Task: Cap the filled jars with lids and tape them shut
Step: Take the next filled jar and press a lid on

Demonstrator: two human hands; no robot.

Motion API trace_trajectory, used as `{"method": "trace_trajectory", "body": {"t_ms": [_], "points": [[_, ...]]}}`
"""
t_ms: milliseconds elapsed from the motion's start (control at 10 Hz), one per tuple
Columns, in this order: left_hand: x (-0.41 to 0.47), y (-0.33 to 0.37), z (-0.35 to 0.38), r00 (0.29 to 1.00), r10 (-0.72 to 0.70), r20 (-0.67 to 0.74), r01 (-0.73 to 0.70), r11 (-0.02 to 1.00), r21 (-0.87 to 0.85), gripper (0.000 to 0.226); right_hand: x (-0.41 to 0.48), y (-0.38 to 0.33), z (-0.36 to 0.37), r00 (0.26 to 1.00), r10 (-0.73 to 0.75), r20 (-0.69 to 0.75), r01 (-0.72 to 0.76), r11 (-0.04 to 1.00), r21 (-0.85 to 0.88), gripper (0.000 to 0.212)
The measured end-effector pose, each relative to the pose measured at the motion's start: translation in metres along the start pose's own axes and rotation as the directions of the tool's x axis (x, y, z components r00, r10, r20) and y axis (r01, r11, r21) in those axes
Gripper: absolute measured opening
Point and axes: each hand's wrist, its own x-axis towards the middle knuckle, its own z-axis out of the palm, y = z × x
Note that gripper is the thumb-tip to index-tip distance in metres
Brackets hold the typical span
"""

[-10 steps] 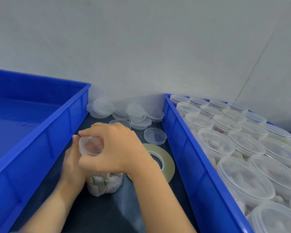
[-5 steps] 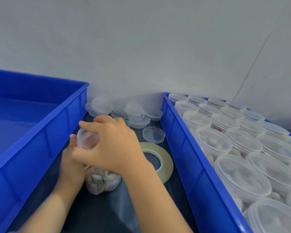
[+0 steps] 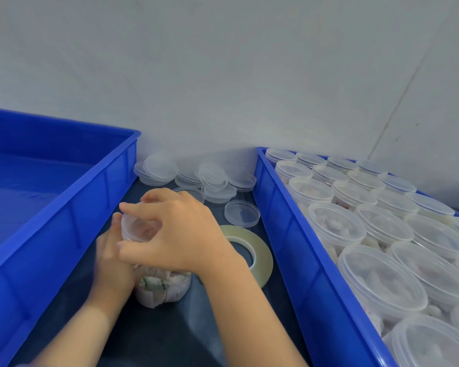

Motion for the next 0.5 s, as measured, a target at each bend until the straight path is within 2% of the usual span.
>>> {"method": "trace_trajectory", "body": {"t_ms": [100,200,300,400,500], "points": [[-0.002,0.005,0.004,0.998,0.011,-0.059,-0.01,1.0,0.02,0.04,0.0,0.001,0.0,1.0,-0.009,0.002,0.009,1.0,0.002,0.047],[-0.002,0.003,0.002,0.998,0.035,-0.055,-0.033,0.999,0.043,0.038,0.0,0.0,0.002,1.0,-0.006,-0.017,0.005,1.0,-0.017,0.043],[-0.005,0.007,0.006,1.0,0.0,-0.013,0.001,0.999,0.041,0.021,-0.002,-0.003,0.008,0.994,-0.047,-0.103,0.038,0.995,-0.091,0.032],[-0.003,0.008,0.002,0.976,-0.146,0.163,0.135,0.988,0.075,0.039,-0.004,-0.004,0.013,0.983,-0.056,-0.178,0.04,0.995,-0.094,0.028],[-0.004,0.007,0.002,0.985,-0.109,0.138,0.089,0.986,0.14,0.038,-0.004,-0.006,0.016,0.974,-0.039,-0.223,0.018,0.995,-0.095,0.029]]}}
